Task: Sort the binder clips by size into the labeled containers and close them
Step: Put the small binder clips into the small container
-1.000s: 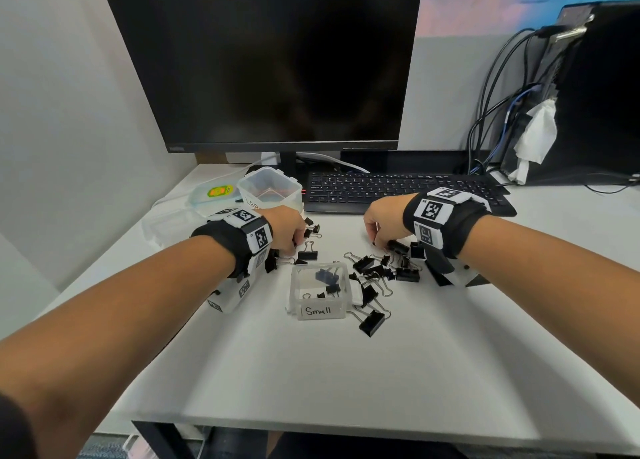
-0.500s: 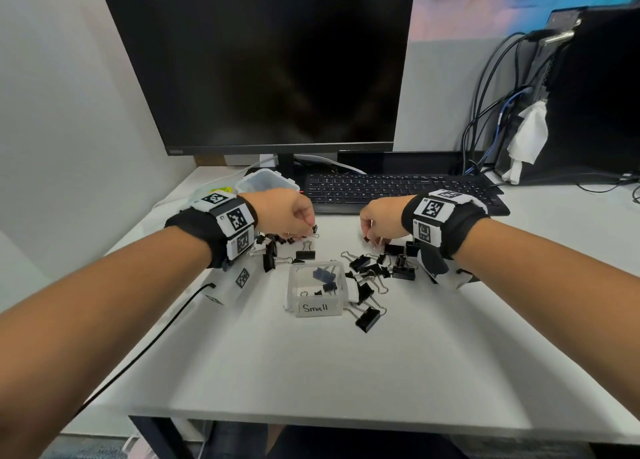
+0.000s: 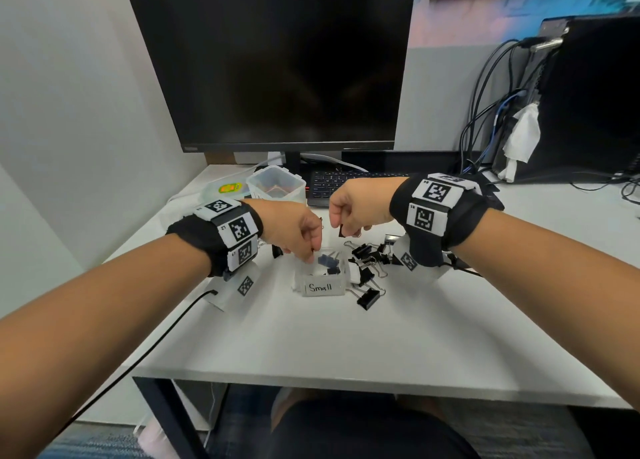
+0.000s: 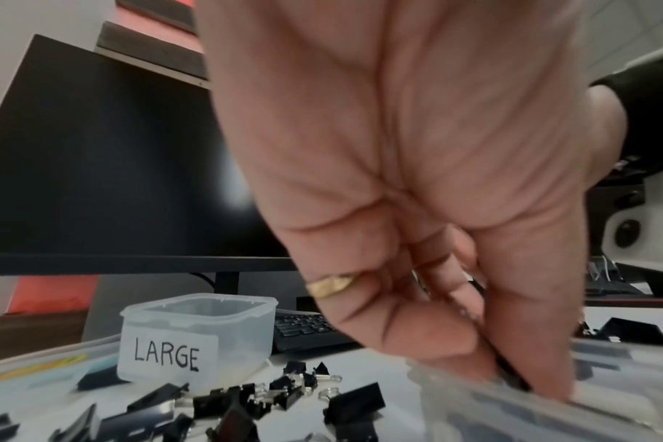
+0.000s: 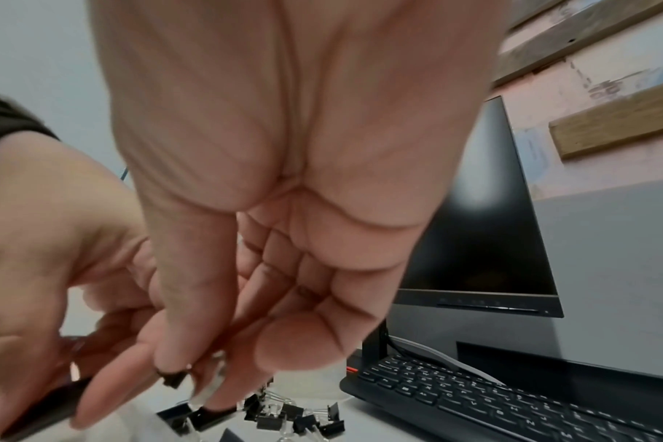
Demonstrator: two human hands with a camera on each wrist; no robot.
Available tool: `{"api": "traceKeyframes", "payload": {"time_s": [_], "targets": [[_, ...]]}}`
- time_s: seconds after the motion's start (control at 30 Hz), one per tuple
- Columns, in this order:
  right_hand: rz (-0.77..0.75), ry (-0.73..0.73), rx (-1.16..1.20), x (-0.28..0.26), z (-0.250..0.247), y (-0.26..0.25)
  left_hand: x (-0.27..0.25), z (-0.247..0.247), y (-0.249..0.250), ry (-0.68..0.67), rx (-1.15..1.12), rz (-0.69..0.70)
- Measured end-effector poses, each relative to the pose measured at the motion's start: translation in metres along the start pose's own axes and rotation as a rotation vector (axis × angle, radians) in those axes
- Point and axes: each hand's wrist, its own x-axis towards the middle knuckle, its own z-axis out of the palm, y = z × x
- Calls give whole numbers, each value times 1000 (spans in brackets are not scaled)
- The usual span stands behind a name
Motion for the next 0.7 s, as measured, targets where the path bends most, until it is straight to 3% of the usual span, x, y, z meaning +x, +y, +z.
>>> {"api": "traceKeyframes", "payload": {"time_s": [0.2,0.4,0.53,0.7], "targets": [[-8,-7,68,-6,11,-8,-4,7,4,11,87,5],[-21,-56,122,-7,20,-11,-9,-1,2,1,19,3],[-27,-43,114,-6,20,-9,-12,-8,-5,66,19,-8],[12,24,62,-4,15,2,-8,-8,-20,219,257,-69]]}}
